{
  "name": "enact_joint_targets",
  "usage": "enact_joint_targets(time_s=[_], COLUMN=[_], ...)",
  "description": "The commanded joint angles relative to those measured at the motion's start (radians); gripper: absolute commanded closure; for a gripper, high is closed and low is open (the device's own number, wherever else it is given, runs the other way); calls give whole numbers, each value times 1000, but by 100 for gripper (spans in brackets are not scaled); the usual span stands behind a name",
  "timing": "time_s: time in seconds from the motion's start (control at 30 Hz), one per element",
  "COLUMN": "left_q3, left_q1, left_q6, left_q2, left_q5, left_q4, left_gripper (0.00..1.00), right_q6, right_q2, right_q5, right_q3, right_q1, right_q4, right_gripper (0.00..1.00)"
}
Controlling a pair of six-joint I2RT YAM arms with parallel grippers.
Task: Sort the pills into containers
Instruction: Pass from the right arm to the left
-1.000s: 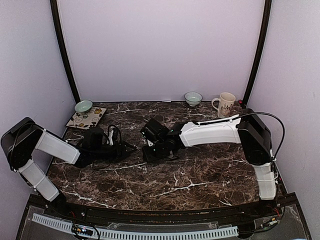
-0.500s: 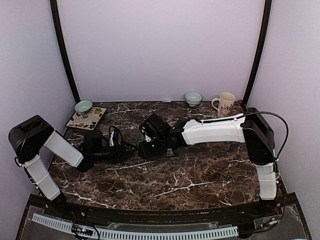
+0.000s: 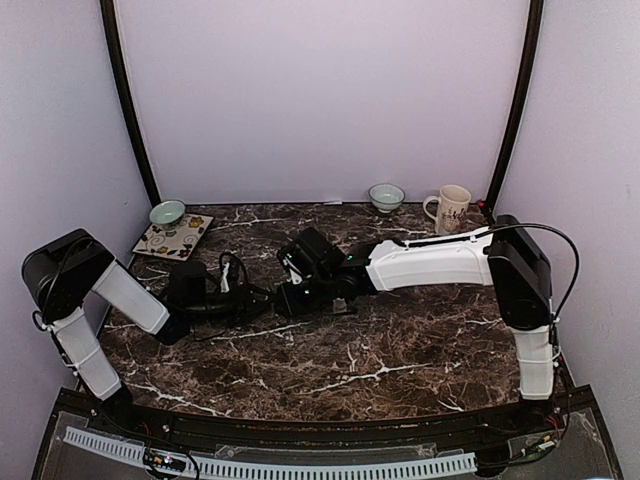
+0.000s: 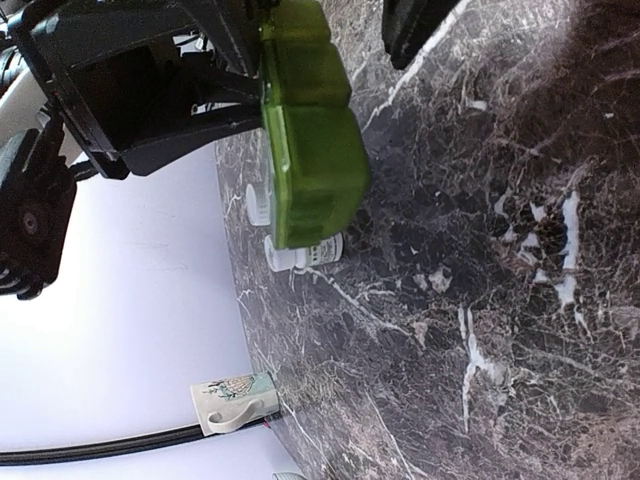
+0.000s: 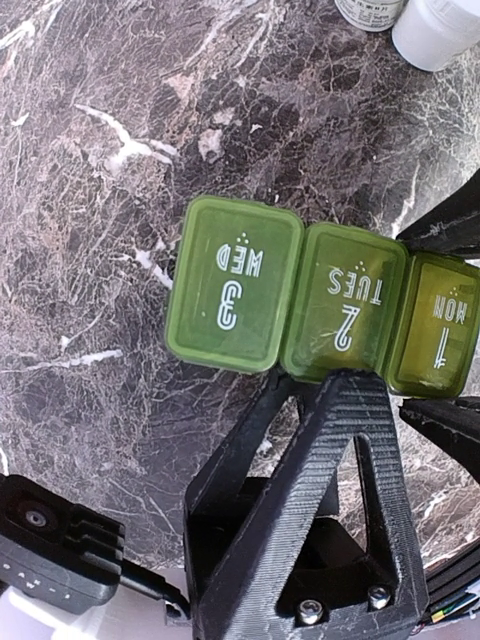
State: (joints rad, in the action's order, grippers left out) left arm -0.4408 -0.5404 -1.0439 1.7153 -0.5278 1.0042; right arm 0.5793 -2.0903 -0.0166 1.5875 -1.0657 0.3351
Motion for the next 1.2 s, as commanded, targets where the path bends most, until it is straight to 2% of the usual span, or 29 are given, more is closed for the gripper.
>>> enact_joint_targets(time_s=[0.0, 0.6, 1.0, 1.1, 1.17], left_q3=[-25, -39, -15, -13, -9], left_q1=[2, -14, -28, -28, -29], left_q6=[-4, -32, -52, -54, -56], left_q2=[8, 50, 50, 52, 50], left_q5=[-6, -5, 6, 6, 9], left_q4=[31, 73, 101, 111, 119], left_gripper=[58, 68, 68, 78, 81], right_q6=[-10, -10, -4, -4, -5], right_q2=[39, 32, 29, 27, 27], right_q5=[22, 51, 64, 66, 68], right_q3=[-14, 2, 15, 20, 19], right_q1=[4, -4, -5, -5, -5], right_q4=[-47, -62, -78, -75, -73], right_gripper=[62, 62, 62, 62, 62])
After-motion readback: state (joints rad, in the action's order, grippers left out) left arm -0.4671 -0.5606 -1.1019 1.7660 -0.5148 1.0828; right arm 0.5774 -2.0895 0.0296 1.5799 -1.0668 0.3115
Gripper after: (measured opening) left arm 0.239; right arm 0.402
